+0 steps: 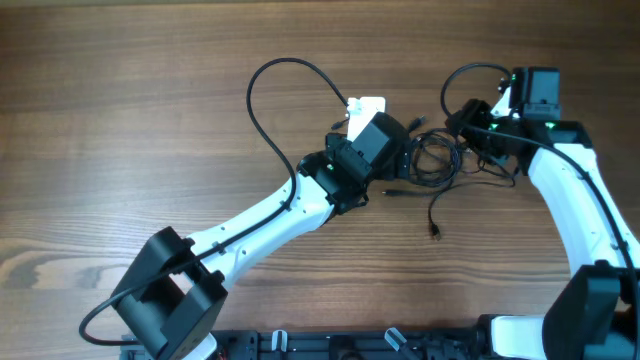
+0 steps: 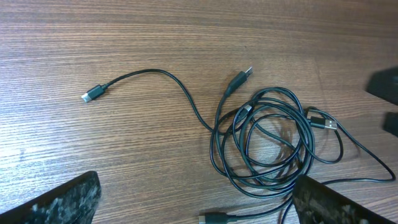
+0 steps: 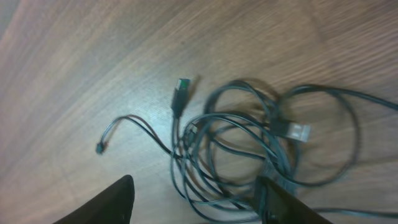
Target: Untangle cables
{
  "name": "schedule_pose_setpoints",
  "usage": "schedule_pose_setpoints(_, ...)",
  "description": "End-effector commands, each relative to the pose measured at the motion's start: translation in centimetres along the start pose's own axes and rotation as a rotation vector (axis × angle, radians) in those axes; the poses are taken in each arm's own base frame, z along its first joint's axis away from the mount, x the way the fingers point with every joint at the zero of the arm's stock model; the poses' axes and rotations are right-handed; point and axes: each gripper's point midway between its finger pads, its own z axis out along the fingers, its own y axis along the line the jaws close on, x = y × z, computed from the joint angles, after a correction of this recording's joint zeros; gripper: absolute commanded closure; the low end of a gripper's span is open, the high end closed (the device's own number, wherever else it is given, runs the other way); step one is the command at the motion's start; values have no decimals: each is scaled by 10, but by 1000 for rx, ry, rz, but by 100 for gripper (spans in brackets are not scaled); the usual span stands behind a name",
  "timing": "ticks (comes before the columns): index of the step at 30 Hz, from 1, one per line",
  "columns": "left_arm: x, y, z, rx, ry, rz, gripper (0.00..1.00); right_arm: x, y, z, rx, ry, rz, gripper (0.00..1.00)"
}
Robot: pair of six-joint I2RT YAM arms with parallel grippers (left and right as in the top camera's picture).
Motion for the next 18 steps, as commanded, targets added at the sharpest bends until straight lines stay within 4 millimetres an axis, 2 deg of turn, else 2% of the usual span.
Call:
schedule_pose_setpoints(1, -2, 2, 1, -13, -10, -7, 0, 13, 0, 25, 8, 48, 133, 45)
schedule_pose_setpoints(4, -2, 2, 1, -13, -10, -7, 0, 22, -5, 51, 43, 90, 331, 45)
schedule_pose_setpoints(5, -2, 2, 1, -13, -10, -7, 0, 23, -4, 65, 41, 98, 360, 45)
schedule_pose_setpoints(9, -2, 2, 1, -13, -10, -7, 0, 17, 9, 101, -48, 103, 347, 46)
schedule_pose_setpoints(14, -2, 2, 1, -13, -10, -7, 0, 15, -1, 119, -17, 85, 412, 47)
schedule_pose_setpoints(18, -2, 2, 1, -13, -10, -7, 0, 13, -7, 132, -7, 69, 424, 57)
